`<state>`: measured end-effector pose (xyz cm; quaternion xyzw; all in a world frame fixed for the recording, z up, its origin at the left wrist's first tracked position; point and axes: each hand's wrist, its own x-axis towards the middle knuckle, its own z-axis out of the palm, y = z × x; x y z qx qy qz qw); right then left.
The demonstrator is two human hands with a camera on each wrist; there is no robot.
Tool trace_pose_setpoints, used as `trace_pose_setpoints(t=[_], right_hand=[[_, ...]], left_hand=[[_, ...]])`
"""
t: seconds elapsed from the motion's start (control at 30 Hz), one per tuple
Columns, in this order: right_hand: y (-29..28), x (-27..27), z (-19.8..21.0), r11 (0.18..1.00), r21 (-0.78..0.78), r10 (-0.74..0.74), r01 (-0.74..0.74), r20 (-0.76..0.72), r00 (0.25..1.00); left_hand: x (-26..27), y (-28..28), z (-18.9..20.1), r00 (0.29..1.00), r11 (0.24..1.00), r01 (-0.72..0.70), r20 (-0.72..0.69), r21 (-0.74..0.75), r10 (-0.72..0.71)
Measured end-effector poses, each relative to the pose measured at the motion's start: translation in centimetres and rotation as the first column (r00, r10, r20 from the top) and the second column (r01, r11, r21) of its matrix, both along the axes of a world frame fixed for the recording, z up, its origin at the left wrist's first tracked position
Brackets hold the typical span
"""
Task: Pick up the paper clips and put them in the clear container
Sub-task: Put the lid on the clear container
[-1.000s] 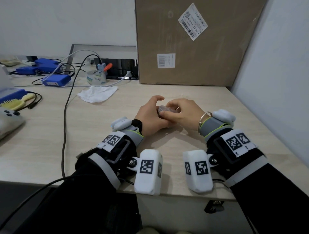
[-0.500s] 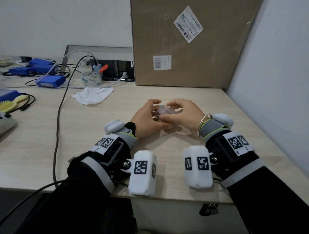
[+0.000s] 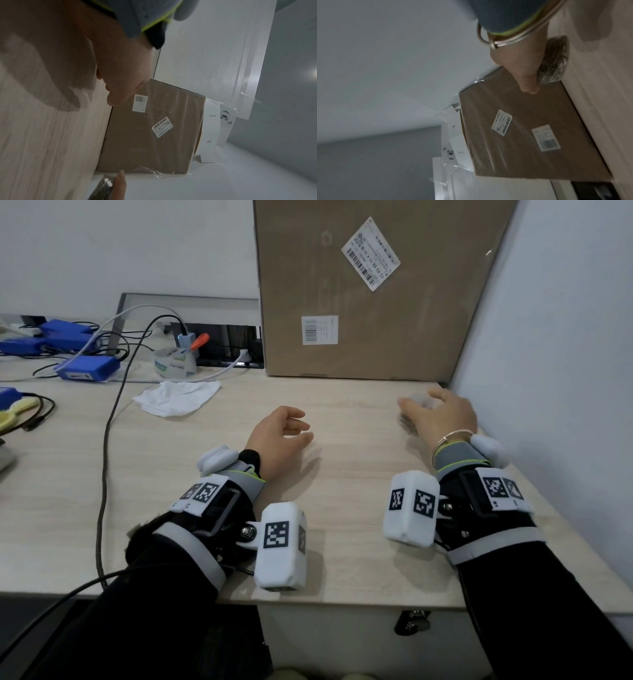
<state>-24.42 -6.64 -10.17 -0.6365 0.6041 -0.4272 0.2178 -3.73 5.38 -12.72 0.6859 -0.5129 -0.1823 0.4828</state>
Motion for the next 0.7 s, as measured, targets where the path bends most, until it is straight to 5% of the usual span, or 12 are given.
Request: trace_pose_setpoints(t=[0.13,0.3,0.57,0.7], right_hand=[[-0.7,-1.6,-0.1,0.965,0.031,-0.246,0.259,-0.224,0.943],[-1.6,-2.2,-1.0,0.938,0.120,-0.270,0.325,-0.334,0.903],[-2.3,-4.3,-0.6,0.966,0.259,0.061,-0.028,-0.122,0.991],[-2.0,-5.9,-0.8,0.974,0.219,0.079,-0.054,-0.106,0.991]], left_hand=[[0.0,0.0,0.1,1.000,1.000,0.000,0.010,0.017,0.000],[0.0,-0.1,0.1,1.000,1.000,0.001,-0.023,0.020,0.000],[0.0,0.2,0.2,1.000,0.999,-0.014,-0.015,0.043,0.015],[0.1,0.1,0.2,0.999,0.999,-0.013,-0.031,0.048,0.014]])
